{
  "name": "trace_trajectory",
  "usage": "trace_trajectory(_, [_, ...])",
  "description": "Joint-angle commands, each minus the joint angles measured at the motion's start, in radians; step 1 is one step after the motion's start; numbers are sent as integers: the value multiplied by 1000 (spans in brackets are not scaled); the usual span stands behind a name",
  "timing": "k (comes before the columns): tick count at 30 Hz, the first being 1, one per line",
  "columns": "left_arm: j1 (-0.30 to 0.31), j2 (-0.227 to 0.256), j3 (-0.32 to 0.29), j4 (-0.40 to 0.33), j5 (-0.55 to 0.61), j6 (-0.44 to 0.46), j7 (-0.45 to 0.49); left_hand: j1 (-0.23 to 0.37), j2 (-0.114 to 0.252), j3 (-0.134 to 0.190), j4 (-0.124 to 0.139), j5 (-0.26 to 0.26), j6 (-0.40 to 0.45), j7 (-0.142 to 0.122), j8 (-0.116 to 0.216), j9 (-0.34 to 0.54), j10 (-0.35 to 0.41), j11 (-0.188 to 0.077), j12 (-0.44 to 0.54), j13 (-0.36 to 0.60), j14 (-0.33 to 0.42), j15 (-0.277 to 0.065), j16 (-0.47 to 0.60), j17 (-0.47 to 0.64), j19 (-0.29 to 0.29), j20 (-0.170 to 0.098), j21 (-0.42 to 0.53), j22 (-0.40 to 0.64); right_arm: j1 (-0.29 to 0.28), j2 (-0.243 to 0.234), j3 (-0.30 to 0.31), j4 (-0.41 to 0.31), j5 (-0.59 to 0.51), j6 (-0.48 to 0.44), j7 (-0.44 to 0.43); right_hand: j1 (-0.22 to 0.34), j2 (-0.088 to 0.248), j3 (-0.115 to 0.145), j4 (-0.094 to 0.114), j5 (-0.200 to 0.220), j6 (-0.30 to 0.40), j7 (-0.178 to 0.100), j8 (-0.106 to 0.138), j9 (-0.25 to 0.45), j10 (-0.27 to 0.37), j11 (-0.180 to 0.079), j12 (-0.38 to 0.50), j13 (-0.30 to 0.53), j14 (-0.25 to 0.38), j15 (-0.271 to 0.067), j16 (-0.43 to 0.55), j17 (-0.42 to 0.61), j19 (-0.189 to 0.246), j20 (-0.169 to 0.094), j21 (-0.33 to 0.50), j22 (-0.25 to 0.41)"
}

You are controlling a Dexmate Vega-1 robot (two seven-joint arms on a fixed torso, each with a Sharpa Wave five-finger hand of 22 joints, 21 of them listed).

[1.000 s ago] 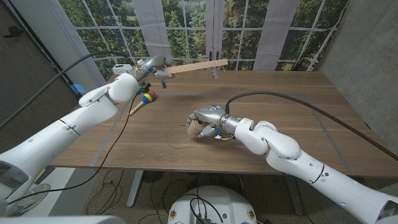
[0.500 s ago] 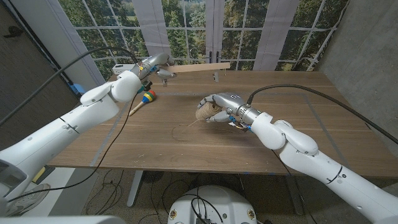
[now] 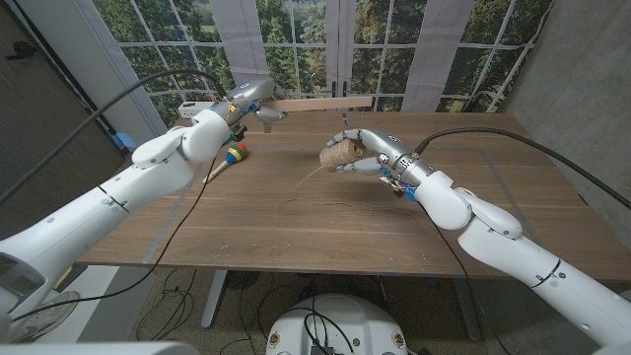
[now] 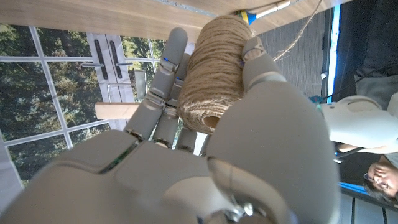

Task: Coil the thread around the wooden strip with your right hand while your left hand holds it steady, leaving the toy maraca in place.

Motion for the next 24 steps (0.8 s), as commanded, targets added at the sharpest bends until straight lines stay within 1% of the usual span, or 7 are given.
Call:
trace_trajectory(1, [15, -16, -11, -6, 25, -23, 3, -11, -1, 183, 185, 7, -2, -5, -1, 3, 4, -3, -3, 3, -1, 2, -1, 4, -5, -100, 8, 1, -3, -3, 50, 22, 75, 75, -95, 190, 188, 57, 50, -1, 237, 241, -7, 5, 190, 74, 58, 55, 274, -259, -5, 4, -19, -65, 12, 3])
trace_trajectory(12, [31, -28, -25, 16, -3, -51, 10, -15, -3, 184, 185, 15, -1, -5, -2, 4, 7, 0, -9, 4, 0, 2, -11, -2, -8, -100, 9, -5, 1, 21, 75, 53, 129, 134, -143, 194, 187, 60, 51, -1, 239, 242, -11, 6, 189, 75, 58, 53, 278, -260, -15, 9, -27, -69, 29, 2])
trace_trajectory(18, [30, -30, -26, 24, -10, -61, 7, -15, -3, 184, 184, 18, -1, -5, -4, 3, 8, -1, -13, 3, 3, 1, -17, -9, -9, -100, 11, -5, -5, 61, 95, 79, 154, 185, -211, 197, 186, 61, 51, -2, 241, 243, -13, 7, 192, 81, 59, 51, 282, -260, -22, 14, -31, -71, 43, 1])
trace_trajectory(20, [30, -30, -24, 25, -7, -59, 5, -16, -3, 184, 184, 19, -2, -5, -4, 4, 9, -1, -14, 3, 4, 2, -15, -6, -9, -101, 11, -6, -3, 78, 99, 92, 160, 205, -234, 197, 185, 61, 51, -2, 241, 243, -14, 8, 193, 80, 60, 52, 283, -260, -23, 14, -31, -71, 46, 1])
trace_trajectory(21, [33, -31, -26, 28, -10, -63, 11, -16, -4, 185, 184, 19, -1, -5, -3, 4, 9, -1, -14, 3, 4, 2, -14, -5, -10, -100, 12, -5, -2, 93, 102, 100, 154, 218, -261, 197, 185, 61, 51, -2, 241, 243, -14, 8, 192, 79, 60, 53, 283, -260, -24, 15, -32, -72, 47, 1])
trace_trajectory(22, [33, -32, -26, 28, -10, -64, 12, -17, -3, 184, 184, 20, -1, -5, -4, 4, 9, -1, -15, 3, 3, 2, -19, -10, -9, -100, 11, -7, -2, 94, 102, 101, 153, 219, -262, 197, 185, 61, 51, -2, 241, 242, -15, 8, 192, 79, 60, 53, 284, -260, -24, 15, -33, -72, 48, 1])
trace_trajectory(24, [35, -31, -28, 28, -17, -66, 8, -17, -4, 185, 184, 21, -1, -6, -4, 4, 11, -3, -16, 1, 4, 1, -17, -8, -11, -100, 12, -5, 0, 112, 106, 108, 142, 232, -292, 197, 185, 61, 52, -2, 241, 243, -15, 8, 193, 77, 61, 54, 285, -259, -26, 16, -35, -74, 51, 0])
